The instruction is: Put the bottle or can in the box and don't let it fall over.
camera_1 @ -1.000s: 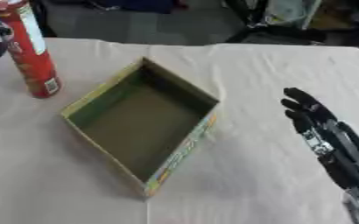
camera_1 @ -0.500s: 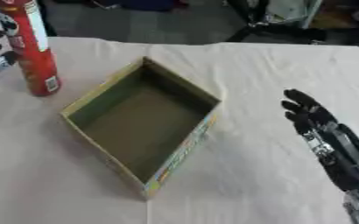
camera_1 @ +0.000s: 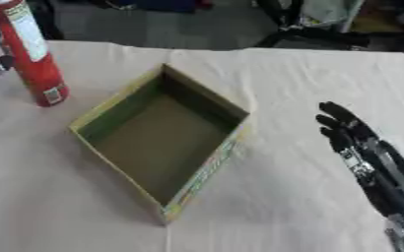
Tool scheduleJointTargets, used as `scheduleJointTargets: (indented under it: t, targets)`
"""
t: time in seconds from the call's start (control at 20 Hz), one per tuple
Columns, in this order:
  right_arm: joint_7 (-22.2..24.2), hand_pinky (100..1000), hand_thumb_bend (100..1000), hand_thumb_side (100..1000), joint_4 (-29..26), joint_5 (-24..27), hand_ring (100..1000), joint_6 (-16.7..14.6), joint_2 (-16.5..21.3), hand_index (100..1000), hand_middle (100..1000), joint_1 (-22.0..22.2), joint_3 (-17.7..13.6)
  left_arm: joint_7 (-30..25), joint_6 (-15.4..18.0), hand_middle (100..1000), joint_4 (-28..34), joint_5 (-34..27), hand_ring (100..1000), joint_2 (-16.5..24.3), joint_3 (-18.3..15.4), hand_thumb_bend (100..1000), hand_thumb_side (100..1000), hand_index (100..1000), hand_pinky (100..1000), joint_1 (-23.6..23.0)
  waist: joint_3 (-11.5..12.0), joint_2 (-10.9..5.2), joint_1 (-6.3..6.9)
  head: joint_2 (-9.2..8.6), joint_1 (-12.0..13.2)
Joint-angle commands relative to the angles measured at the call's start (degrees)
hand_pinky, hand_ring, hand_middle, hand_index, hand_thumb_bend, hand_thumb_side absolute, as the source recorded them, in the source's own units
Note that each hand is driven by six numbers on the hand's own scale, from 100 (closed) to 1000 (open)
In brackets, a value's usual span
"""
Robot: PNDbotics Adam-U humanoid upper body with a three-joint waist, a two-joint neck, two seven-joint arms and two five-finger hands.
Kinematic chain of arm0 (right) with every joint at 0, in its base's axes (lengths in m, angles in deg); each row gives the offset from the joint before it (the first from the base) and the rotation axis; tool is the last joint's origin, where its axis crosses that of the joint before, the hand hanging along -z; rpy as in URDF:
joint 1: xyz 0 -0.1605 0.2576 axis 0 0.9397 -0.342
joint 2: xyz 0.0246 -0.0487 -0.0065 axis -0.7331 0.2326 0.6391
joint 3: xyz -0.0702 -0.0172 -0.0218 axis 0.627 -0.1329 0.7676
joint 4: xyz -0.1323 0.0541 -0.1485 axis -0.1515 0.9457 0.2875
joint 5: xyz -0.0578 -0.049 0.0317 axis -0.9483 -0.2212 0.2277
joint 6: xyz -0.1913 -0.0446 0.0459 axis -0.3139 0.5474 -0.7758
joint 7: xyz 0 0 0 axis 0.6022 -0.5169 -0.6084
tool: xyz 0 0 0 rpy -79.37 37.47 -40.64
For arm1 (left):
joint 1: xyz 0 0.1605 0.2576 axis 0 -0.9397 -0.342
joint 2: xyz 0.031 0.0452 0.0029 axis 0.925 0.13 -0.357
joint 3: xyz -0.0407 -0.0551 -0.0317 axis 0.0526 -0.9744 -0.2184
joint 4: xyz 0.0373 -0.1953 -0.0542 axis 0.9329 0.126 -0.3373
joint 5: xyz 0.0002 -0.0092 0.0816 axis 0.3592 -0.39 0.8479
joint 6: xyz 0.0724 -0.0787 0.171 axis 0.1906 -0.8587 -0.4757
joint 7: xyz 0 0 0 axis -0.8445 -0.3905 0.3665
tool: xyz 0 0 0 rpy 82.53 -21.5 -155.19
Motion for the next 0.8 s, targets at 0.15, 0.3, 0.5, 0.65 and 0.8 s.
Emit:
scheduleJointTargets:
  t: [0.15, 0.3, 0.5, 0.65, 0.8]
  targets:
    - [-0.15, 1000, 100, 770, -1.07, -0.42, 1000, 0.09, 0.63, 1000, 1000, 0.07, -0.63, 0.62, -0.52, 1000, 1.0, -0.6, 1000, 1.4, -0.78, 339, 626, 974, 1000, 1.33, 0.05, -1.11, 0.02, -0.69, -0.01]
    - [-0.17, 1000, 100, 771, -1.07, -0.55, 1000, 0.09, 0.52, 1000, 1000, 0.08, -0.64, 0.51, -0.55, 1000, 0.64, -1.21, 1000, 1.27, -1.05, 337, 644, 977, 1000, 1.67, -0.05, -1.03, -0.07, -1.02, -0.03]
    - [-0.14, 1000, 100, 773, -1.07, -0.64, 1000, 0.03, 0.35, 1000, 1000, -0.04, -0.65, 0.25, -0.34, 1000, -0.04, -1.85, 1000, 0.85, -1.38, 350, 677, 993, 1000, 2.4, -0.25, -0.78, -0.19, -1.5, 0.1]
    - [-0.2, 1000, 100, 775, -1.07, -0.86, 1000, 0.12, 0.17, 1000, 1000, -0.13, -0.69, -0.62, 0.53, 1000, -0.63, -1.92, 1000, 0.76, -1.52, 363, 683, 995, 1000, 2.82, -0.34, -0.57, -0.22, -1.78, 0.19]
    - [-0.33, 1000, 100, 780, -1.07, -1.11, 1000, 0.32, -0.01, 1000, 1000, -0.2, -0.74, -1.3, 1.47, 1000, -0.62, -1.83, 1000, 0.77, -1.58, 361, 687, 1000, 1000, 3.08, -0.33, -0.34, -0.24, -1.96, 0.15]
